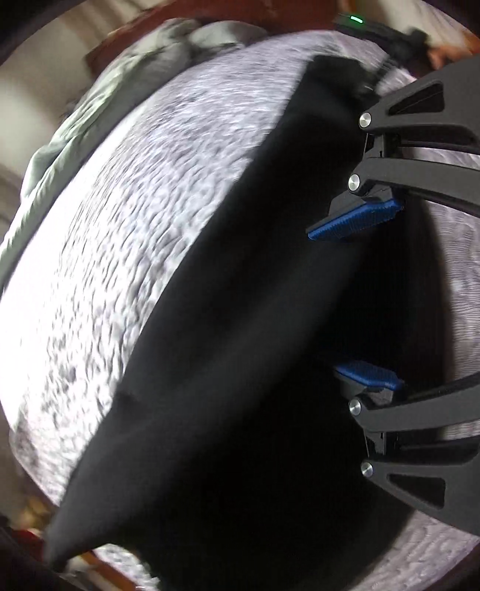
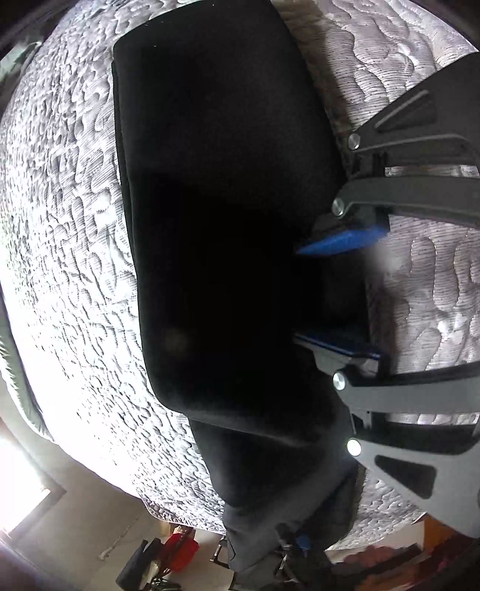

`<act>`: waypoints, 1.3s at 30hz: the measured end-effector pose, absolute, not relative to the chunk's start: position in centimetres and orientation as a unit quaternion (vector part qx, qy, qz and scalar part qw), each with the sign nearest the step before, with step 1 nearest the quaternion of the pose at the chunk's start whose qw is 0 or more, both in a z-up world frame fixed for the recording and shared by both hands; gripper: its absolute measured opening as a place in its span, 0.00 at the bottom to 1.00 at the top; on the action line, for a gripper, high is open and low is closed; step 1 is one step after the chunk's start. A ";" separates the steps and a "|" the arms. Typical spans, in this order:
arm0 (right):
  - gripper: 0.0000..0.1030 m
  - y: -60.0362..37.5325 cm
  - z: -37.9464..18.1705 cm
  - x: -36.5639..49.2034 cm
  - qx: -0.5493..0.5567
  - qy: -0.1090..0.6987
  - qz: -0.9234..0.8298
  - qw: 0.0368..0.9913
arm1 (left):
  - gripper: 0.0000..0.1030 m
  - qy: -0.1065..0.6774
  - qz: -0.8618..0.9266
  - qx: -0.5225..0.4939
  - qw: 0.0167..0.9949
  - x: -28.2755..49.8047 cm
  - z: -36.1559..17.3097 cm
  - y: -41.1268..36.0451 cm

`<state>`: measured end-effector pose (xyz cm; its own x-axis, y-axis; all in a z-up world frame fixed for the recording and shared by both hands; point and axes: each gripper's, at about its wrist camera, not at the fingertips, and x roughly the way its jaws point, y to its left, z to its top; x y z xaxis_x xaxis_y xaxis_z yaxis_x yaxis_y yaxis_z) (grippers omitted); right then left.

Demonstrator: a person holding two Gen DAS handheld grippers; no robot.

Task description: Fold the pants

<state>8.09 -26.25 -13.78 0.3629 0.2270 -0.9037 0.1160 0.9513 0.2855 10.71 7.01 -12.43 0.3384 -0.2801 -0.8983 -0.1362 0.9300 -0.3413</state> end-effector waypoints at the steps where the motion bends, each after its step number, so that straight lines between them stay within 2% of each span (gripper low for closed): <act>1: 0.40 -26.2 -13.8 8.2 0.152 0.564 0.036 0.811 | 0.57 0.572 -0.050 -0.201 0.794 11.2 -12.5 7.5; 2: 0.40 -26.2 -13.8 8.3 0.151 0.564 0.038 0.811 | 0.52 0.569 -0.055 -0.218 0.791 11.7 -12.4 8.0; 3: 0.40 -26.3 -13.9 8.0 0.152 0.564 0.039 0.811 | 0.28 0.566 -0.056 -0.233 0.789 12.0 -12.5 8.4; 4: 0.40 -26.5 -14.3 8.0 0.152 0.564 0.040 0.811 | 0.09 0.566 -0.054 -0.240 0.786 12.2 -12.6 8.6; 8: 0.40 -27.5 -14.4 6.9 0.150 0.565 0.043 0.810 | 0.05 0.538 -0.056 -0.276 0.795 11.0 -12.3 9.4; 12: 0.40 -28.0 -14.3 7.0 0.157 0.569 0.050 0.806 | 0.05 0.476 -0.037 -0.255 0.841 6.0 -9.8 8.5; 16: 0.42 -28.0 -13.7 7.2 0.141 0.578 0.051 0.802 | 0.05 0.473 -0.005 -0.244 0.847 1.7 -10.9 8.0; 19: 0.51 -26.0 -12.4 7.1 0.095 0.575 0.031 0.812 | 0.07 0.489 0.012 -0.224 0.843 0.8 -13.2 7.4; 23: 0.52 -21.5 -10.2 6.6 0.060 0.556 0.082 0.825 | 0.07 0.487 0.009 -0.232 0.842 1.0 -13.8 7.5; 25: 0.55 -18.5 -10.0 6.4 0.052 0.558 0.133 0.817 | 0.10 0.489 -0.001 -0.237 0.839 1.0 -13.5 7.6; 27: 0.57 -16.4 -10.8 6.5 0.041 0.569 0.155 0.806 | 0.20 0.496 -0.006 -0.242 0.834 1.0 -13.0 8.4; 29: 0.57 -15.3 -12.9 6.9 0.022 0.592 0.145 0.793 | 0.38 0.497 -0.004 -0.247 0.832 0.7 -12.4 9.6; 30: 0.58 -15.3 -13.7 7.0 0.018 0.595 0.140 0.791 | 0.51 0.496 0.006 -0.245 0.833 0.5 -12.1 10.4; 31: 0.59 -15.3 -14.1 7.0 0.015 0.588 0.141 0.796 | 0.54 0.491 0.016 -0.245 0.836 0.4 -11.6 11.8; 34: 0.61 -15.8 -14.1 7.1 0.013 0.586 0.144 0.797 | 0.61 0.494 0.034 -0.243 0.834 0.7 -11.0 15.8; 39: 0.65 -15.0 -14.1 7.1 0.010 0.584 0.141 0.799 | 0.61 0.503 0.046 -0.313 0.804 2.3 -12.4 22.1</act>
<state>7.08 -15.00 -14.14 0.2770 0.2376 -0.9310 -0.2138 0.9599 0.1814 2.34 22.05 -12.38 0.4892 -0.2412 -0.8382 -0.3895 0.7994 -0.4574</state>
